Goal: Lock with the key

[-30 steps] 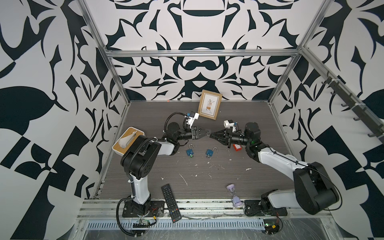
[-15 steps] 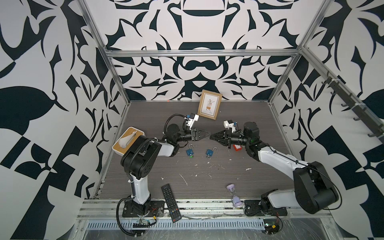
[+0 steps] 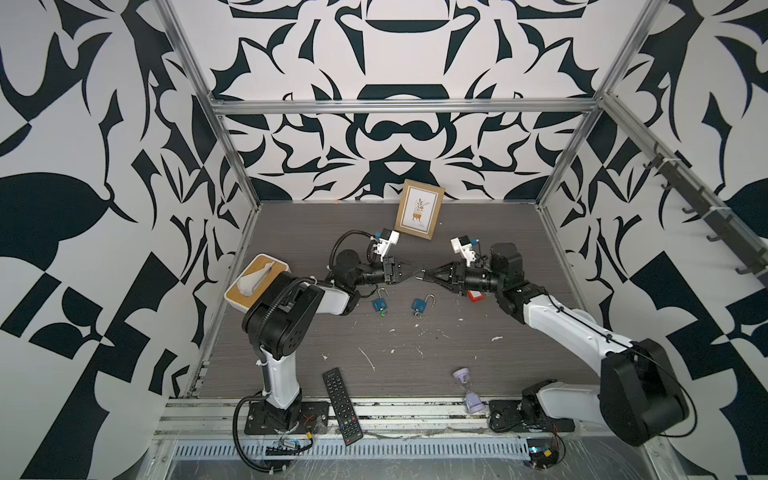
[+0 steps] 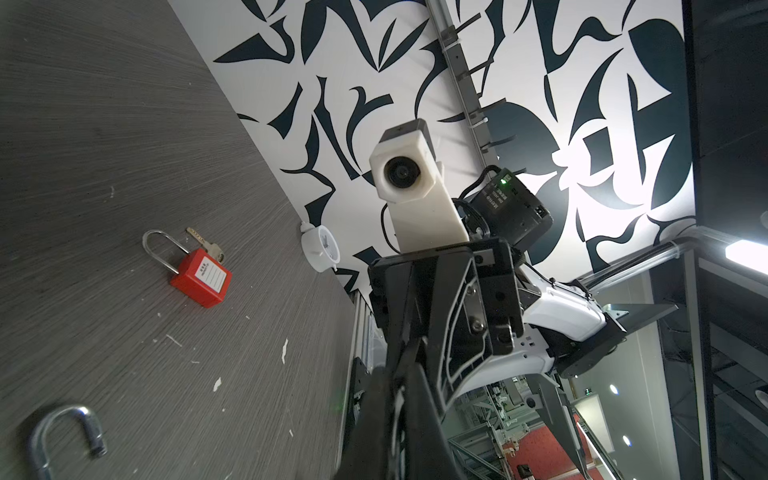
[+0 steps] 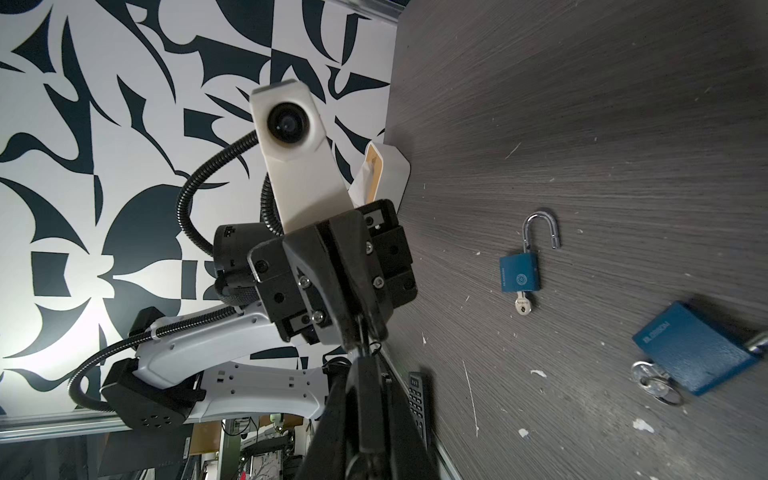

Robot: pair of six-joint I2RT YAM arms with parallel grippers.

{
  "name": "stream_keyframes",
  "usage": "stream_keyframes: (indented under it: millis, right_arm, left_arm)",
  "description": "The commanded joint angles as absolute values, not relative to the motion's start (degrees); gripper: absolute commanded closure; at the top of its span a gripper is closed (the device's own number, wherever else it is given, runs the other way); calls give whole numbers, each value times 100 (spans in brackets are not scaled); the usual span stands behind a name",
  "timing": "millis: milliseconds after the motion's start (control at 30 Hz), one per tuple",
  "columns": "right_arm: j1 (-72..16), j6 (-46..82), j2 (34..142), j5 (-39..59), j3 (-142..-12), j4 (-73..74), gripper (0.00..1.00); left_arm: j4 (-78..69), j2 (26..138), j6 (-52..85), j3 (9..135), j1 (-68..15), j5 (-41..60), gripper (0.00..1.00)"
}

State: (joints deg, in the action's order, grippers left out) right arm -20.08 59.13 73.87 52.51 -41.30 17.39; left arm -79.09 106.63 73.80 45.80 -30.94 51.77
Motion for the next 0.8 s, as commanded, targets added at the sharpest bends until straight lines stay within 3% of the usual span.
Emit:
stream_keyframes:
  millis: [0,167,767]
  right_arm:
    - [-2037,5767,7251,5115,-4168,1885,91]
    - [-2030,6037,7216,5170,-4066,2276,80]
    - [-2029,6190,7070,5283,-3973,2303,78]
  left_arm:
    - [-8124,10476,7343,4398,-3100,4811,100]
    - [-8060,10436,7344,4384,-3096,4658,100]
    - [-8025,10540,7411,4552,-3080,4680,100]
